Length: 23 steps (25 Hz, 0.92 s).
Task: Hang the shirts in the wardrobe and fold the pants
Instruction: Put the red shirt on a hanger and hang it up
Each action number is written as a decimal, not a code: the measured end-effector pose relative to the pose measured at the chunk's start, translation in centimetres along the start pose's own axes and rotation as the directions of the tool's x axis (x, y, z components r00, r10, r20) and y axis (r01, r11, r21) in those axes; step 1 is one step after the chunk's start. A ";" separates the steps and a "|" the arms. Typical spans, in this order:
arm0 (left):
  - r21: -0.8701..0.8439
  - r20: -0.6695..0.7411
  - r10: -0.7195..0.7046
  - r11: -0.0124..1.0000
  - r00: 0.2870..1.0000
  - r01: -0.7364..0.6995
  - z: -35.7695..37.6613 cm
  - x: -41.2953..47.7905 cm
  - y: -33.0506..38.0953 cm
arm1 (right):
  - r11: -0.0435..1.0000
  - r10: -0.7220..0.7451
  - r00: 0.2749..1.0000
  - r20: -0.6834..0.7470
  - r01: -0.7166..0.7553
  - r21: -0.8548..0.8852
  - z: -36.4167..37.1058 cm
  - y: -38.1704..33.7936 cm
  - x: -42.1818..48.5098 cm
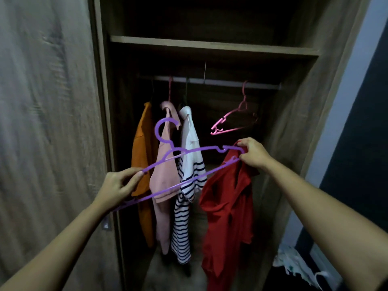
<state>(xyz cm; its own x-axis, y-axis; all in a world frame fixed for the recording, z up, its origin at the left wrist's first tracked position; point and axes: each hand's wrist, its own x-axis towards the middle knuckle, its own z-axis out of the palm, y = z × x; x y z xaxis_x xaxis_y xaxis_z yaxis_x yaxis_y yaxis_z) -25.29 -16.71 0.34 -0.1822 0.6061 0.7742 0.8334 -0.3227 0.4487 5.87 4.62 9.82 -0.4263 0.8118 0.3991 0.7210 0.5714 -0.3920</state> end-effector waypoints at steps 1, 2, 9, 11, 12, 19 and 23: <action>-0.001 0.029 0.043 0.999 0.999 -0.043 0.6 0.1 0.4 | 1.000 -0.017 1.000 0.021 0.017 -0.014 -0.1 -0.2 -0.2; 0.005 0.056 0.089 0.996 0.995 -0.089 1.4 0.2 0.9 | 0.998 -0.055 0.997 0.054 0.057 -0.032 0.0 -0.8 -0.3; 0.024 -0.050 0.049 0.999 0.998 -0.048 8.8 -1.1 3.3 | 0.848 -0.468 0.847 0.252 0.511 -0.140 -0.7 -6.9 -2.3; -0.037 -0.122 0.021 0.999 0.992 -0.026 8.8 -1.0 3.8 | 0.788 -0.533 0.827 0.179 0.562 -0.250 -2.3 -6.1 -2.3; -0.060 -0.142 0.013 0.998 0.990 -0.022 8.6 -0.7 4.2 | 0.724 -0.596 0.795 0.109 0.591 -0.356 -2.8 -5.6 -2.1; 0.191 -0.491 0.198 0.975 0.848 -0.117 8.8 0.7 7.3 | 0.624 -0.736 0.652 -0.180 0.551 -0.554 -4.0 -6.5 -0.3; 0.411 -0.160 0.151 0.909 0.975 -0.073 14.4 -4.0 6.6 | 0.663 -0.731 0.633 -0.253 0.574 -0.481 -5.0 -7.8 -0.1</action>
<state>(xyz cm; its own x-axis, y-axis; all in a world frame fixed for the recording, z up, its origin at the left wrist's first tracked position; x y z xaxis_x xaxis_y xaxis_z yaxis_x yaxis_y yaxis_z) -11.52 -10.83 -6.22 -0.1356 0.4260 0.8945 0.9850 -0.0390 0.1679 3.08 -0.52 16.99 -0.6594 0.0658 0.7489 0.4963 0.7864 0.3679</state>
